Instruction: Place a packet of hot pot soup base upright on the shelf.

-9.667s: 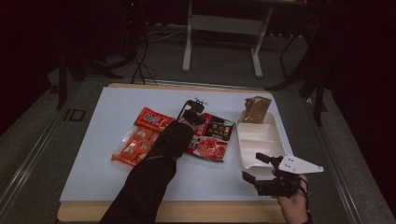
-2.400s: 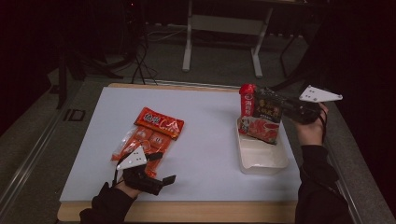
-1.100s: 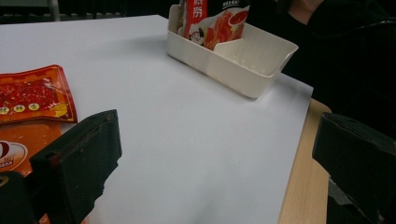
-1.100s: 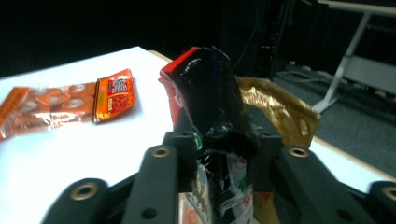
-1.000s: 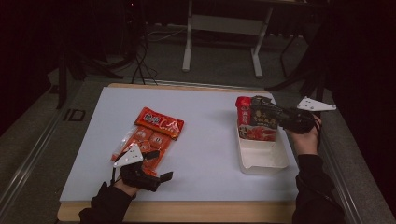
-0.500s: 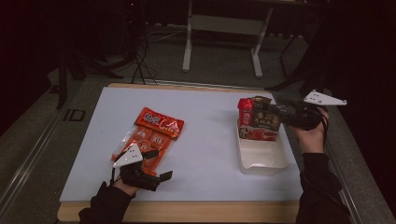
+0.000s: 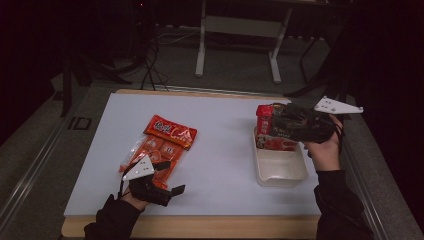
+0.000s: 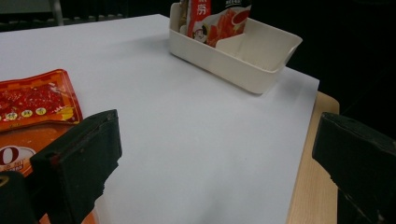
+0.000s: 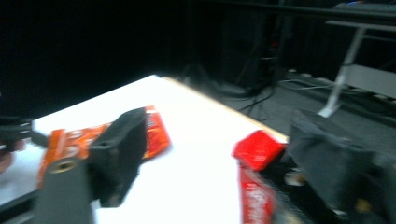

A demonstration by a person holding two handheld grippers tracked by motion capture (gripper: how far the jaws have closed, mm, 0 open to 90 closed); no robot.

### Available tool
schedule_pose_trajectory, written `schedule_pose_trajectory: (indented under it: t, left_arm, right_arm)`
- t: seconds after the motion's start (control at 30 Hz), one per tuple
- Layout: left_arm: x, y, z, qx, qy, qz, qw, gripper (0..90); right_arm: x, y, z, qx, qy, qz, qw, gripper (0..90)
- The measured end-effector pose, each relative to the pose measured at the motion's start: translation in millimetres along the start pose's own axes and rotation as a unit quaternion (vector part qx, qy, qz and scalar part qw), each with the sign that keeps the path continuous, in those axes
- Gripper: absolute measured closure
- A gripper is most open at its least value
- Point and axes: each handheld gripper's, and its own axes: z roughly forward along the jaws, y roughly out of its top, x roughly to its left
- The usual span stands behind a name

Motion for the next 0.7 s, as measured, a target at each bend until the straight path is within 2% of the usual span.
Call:
schedule_pose_trajectory:
  t: [0.03, 0.13, 0.23, 0.3, 0.4, 0.53, 0.6, 0.7]
  left_arm:
    - [-0.2, 0.7, -0.5, 0.000, 0.000, 0.002, 1.0000, 1.7]
    - [0.4, 1.5, -2.3, -0.006, 0.002, 0.002, 1.0000, 1.7]
    - [1.9, 2.0, -5.3, -0.018, -0.008, -0.011, 0.9997, 2.9]
    - [3.0, 3.1, -6.5, -0.018, -0.015, -0.020, 0.9995, 4.9]
    - [3.9, 5.2, -9.3, -0.006, -0.019, -0.028, 0.9994, 4.9]
    - [4.5, 9.0, -12.0, 0.014, -0.007, -0.029, 0.9995, 4.3]
    - [6.3, 10.8, -14.5, 0.016, -0.007, -0.029, 0.9994, 4.1]
    - [10.2, 13.1, -20.3, 0.011, 0.008, -0.025, 0.9996, 4.2]
  right_arm:
    - [3.6, 0.1, 0.7, -0.001, -0.001, 0.000, 1.0000, 13.8]
    - [14.8, -1.1, 3.2, -0.006, 0.018, 0.013, 0.9997, 11.2]
    - [25.1, -6.6, 6.2, -0.008, 0.030, 0.027, 0.9992, 11.1]
    - [31.9, -11.3, 8.3, -0.005, 0.022, 0.020, 0.9995, 12.6]
    - [40.6, -17.8, 8.7, -0.004, 0.038, 0.020, 0.9990, 13.3]
    - [50.0, -26.3, 8.4, 0.007, 0.045, 0.012, 0.9989, 14.1]
    - [53.3, -31.7, 8.8, 0.013, 0.054, 0.012, 0.9984, 14.4]
    - [58.0, -40.2, 7.9, 0.017, 0.056, 0.010, 0.9983, 14.4]
